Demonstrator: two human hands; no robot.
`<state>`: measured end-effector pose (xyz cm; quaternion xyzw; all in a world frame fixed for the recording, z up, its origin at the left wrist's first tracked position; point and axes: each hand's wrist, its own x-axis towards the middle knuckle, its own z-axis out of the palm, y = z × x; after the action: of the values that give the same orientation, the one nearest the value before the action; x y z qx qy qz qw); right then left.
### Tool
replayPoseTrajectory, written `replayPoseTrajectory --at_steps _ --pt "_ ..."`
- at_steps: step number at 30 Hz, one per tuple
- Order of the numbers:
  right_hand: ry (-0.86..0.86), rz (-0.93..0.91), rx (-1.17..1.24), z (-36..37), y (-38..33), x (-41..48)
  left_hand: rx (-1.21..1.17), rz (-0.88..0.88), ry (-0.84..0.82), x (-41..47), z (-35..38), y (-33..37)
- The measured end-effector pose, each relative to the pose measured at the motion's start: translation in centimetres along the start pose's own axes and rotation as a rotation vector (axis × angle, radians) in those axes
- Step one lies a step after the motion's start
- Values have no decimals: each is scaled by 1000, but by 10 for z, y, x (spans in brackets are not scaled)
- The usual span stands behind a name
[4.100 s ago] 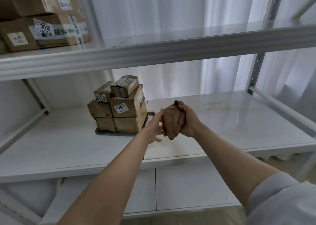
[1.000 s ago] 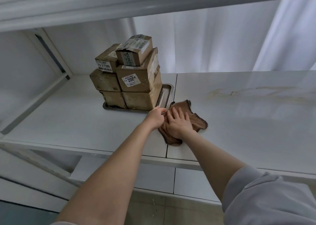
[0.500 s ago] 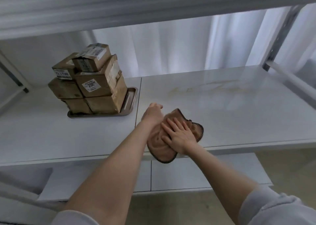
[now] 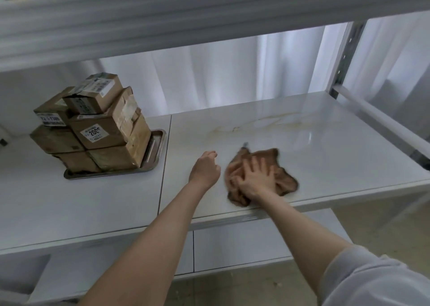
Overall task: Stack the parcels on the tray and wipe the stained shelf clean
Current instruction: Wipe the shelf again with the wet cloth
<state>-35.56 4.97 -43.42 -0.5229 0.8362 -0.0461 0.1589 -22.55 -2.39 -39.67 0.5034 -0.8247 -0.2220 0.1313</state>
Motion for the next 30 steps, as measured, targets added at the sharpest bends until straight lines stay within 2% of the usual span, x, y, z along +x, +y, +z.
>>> replayPoseTrajectory --at_steps 5,8,13,17,21,26,30 --pt "-84 -435 41 12 -43 -18 1 -9 21 6 20 29" --pt "-45 -513 63 7 -14 -13 -29 -20 79 15 33 52" --pt "-2 -324 37 -18 92 10 -65 78 97 27 75 110" --pt "38 -142 87 -43 177 23 -23 264 -180 30 127 176" --pt "99 -13 154 -63 255 33 116 258 -292 48 179 241" --pt "142 168 142 -77 312 43 189 322 -374 66 212 293" --pt "146 236 130 -82 323 57 231 395 -341 81 221 297"
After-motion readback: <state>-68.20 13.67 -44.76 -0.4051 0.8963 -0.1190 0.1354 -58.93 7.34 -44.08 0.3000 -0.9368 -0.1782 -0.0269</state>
